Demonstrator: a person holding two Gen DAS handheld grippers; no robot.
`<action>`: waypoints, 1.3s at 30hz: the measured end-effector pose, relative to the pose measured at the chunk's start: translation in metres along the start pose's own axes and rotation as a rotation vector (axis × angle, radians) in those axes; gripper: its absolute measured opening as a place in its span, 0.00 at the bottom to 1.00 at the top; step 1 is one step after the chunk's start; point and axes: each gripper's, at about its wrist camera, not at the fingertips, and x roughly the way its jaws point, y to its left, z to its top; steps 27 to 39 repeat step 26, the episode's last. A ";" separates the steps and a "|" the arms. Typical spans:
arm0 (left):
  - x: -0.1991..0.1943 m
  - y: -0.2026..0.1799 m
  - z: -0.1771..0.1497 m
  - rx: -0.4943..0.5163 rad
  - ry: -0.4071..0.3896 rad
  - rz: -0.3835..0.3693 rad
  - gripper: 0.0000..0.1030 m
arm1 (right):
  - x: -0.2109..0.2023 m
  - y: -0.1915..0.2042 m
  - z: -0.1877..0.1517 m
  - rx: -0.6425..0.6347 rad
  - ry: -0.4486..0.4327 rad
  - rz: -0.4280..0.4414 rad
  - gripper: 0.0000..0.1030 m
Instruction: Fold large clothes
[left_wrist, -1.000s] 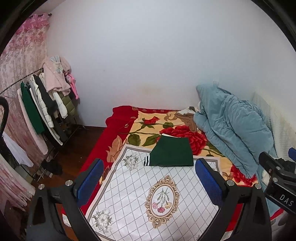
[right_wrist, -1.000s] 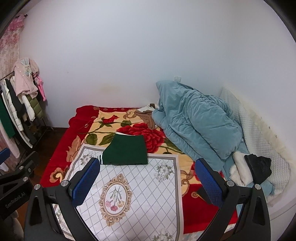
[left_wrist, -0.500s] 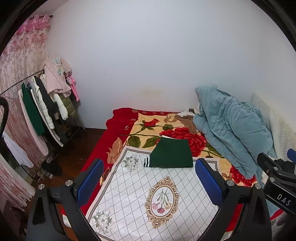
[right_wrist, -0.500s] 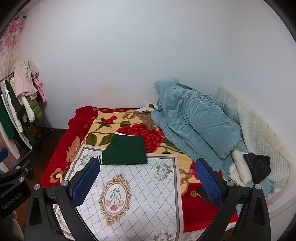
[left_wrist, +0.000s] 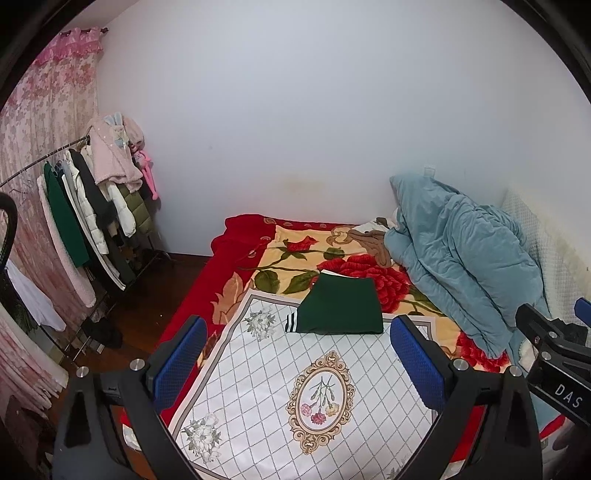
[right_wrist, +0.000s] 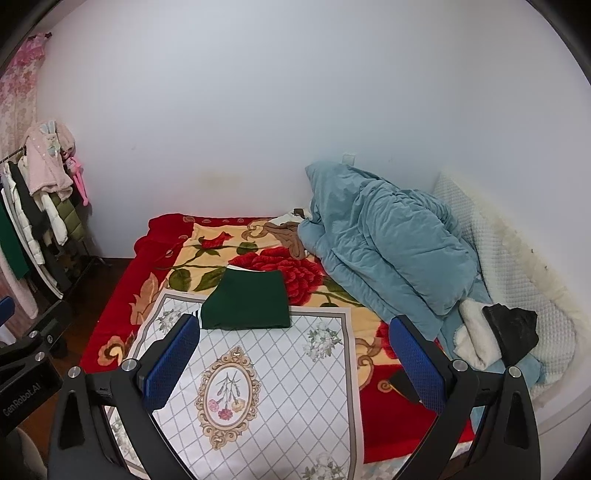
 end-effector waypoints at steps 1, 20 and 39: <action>-0.001 0.000 0.000 0.001 0.000 -0.002 0.99 | -0.002 0.000 -0.003 0.002 -0.001 -0.002 1.00; -0.001 0.001 -0.003 0.000 0.002 0.002 0.99 | -0.008 -0.001 -0.010 0.003 -0.004 -0.011 1.00; -0.003 0.006 -0.008 -0.010 0.003 -0.002 0.99 | -0.010 -0.002 -0.012 0.002 -0.004 -0.011 1.00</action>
